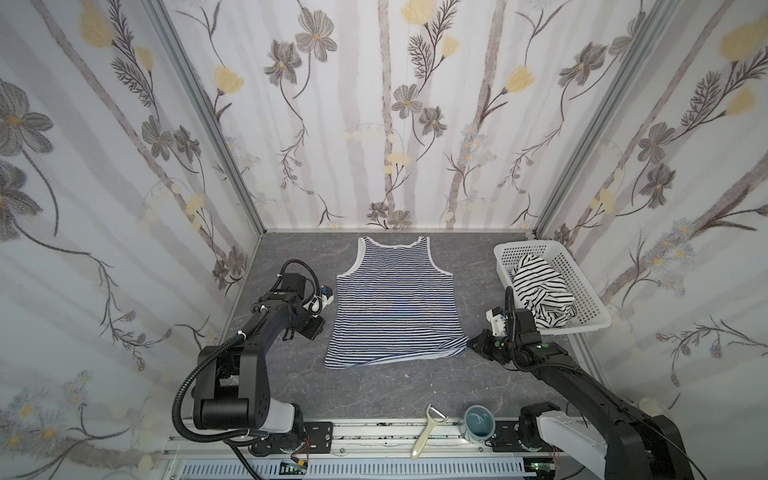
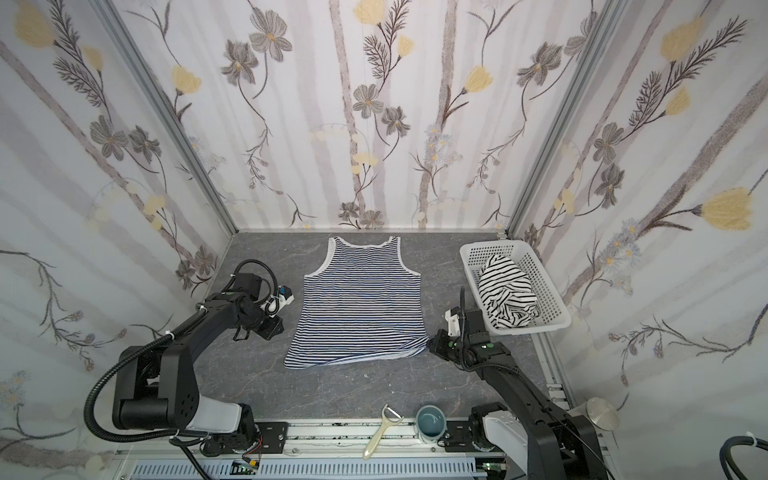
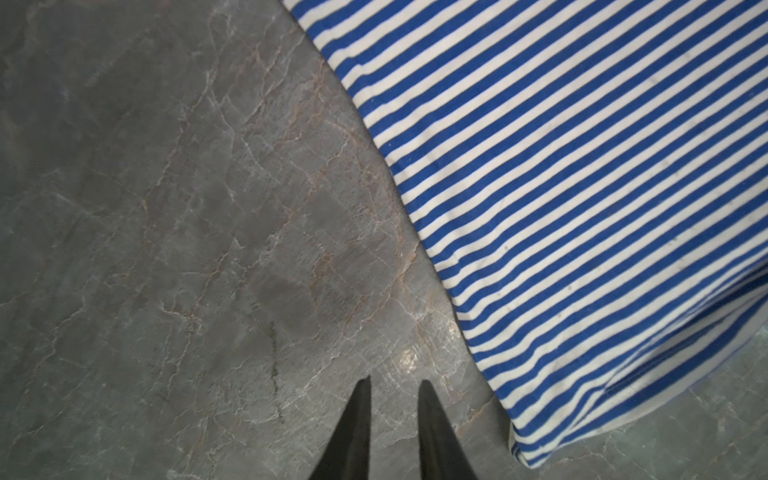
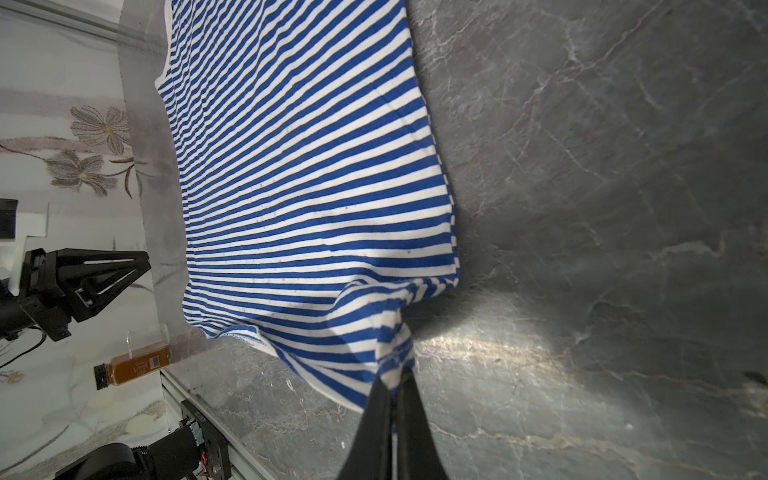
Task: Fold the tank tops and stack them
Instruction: 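Hold the hem corners with both grippers at the near edge of the tank top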
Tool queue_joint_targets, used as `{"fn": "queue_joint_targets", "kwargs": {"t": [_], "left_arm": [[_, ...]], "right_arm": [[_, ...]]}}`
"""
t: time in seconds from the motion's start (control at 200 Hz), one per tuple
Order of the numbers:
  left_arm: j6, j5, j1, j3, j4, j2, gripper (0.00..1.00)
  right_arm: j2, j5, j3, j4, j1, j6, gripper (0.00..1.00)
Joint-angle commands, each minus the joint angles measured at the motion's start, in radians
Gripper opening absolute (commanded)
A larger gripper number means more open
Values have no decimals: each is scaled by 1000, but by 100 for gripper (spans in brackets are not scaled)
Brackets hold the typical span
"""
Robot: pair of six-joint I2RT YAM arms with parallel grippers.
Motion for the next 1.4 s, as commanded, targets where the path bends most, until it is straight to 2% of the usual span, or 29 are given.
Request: {"fn": "queue_joint_targets", "kwargs": {"t": [0.0, 0.095, 0.2, 0.57, 0.934, 1.219, 1.394], "left_arm": [[39, 82, -41, -27, -111, -59, 43], [78, 45, -98, -106, -148, -147, 55], [104, -11, -114, -184, -161, -238, 66], [84, 68, -114, -219, -110, -205, 70], [96, 98, -111, -195, -57, -49, 55], [124, 132, -104, -182, -91, 18, 25], [206, 266, -43, -64, -242, 57, 12]], "right_arm": [[2, -32, 8, 57, 1, -9, 0], [-1, -38, 24, 48, 1, -14, 0], [7, -34, 38, 40, 1, -24, 0], [-3, -55, 38, 62, 9, -12, 0], [-26, -58, 39, 56, 11, -7, 0], [-8, -53, 61, 52, 12, -13, 0], [36, -46, 109, 39, 10, -36, 0]]}}
